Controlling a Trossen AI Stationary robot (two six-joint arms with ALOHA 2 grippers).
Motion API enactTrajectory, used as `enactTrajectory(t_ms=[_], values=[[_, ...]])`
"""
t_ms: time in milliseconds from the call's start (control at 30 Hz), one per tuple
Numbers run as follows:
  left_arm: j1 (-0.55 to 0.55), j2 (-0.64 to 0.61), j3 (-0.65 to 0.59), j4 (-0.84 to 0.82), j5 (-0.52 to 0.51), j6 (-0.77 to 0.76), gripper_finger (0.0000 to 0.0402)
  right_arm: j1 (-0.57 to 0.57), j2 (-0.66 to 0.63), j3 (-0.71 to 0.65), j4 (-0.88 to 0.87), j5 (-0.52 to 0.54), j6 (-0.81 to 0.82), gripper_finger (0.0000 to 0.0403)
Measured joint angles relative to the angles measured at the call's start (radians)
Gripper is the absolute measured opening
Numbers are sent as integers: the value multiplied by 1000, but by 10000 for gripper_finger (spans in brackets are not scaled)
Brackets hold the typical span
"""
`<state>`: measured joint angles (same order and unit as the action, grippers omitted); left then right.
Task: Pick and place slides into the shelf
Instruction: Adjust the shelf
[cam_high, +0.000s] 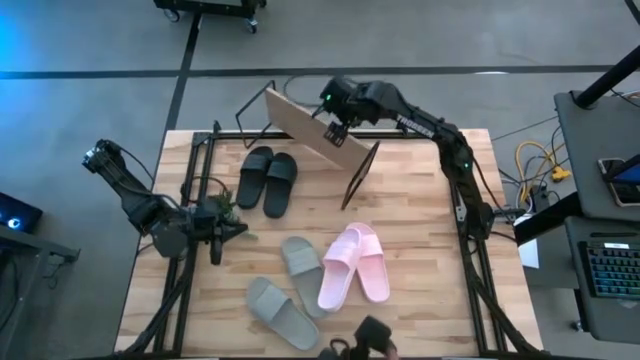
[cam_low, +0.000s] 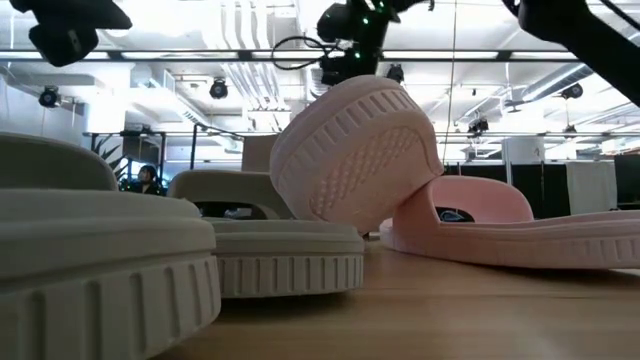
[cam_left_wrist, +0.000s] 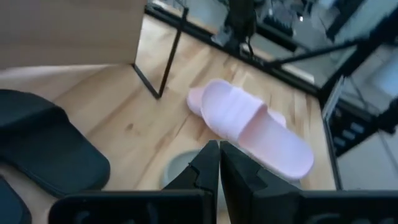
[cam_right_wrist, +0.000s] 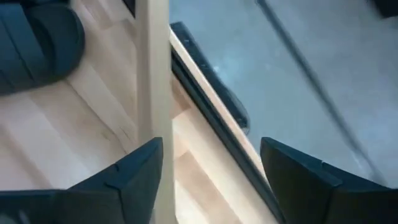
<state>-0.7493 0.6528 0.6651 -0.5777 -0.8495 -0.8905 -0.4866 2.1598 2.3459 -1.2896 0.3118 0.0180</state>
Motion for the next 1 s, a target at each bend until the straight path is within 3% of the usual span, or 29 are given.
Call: enactTrajectory(t_ms=[133, 433, 567, 733, 1000], values=[[4, -25, 5, 12, -49, -45, 0, -47, 13, 2, 42, -17, -43, 267], [4, -72, 9, 26, -133, -52, 0, -42, 6, 4, 38, -170, -51, 266], [4, -80, 9, 25, -140, -46, 0, -35, 6, 5, 35, -177, -61, 267], [4, -79, 9, 25, -139, -46, 0, -31, -14, 8, 15, -268, -40, 272], [4, -49, 4, 20, -109, -45, 0, -15, -38, 8, -8, -274, -37, 272]])
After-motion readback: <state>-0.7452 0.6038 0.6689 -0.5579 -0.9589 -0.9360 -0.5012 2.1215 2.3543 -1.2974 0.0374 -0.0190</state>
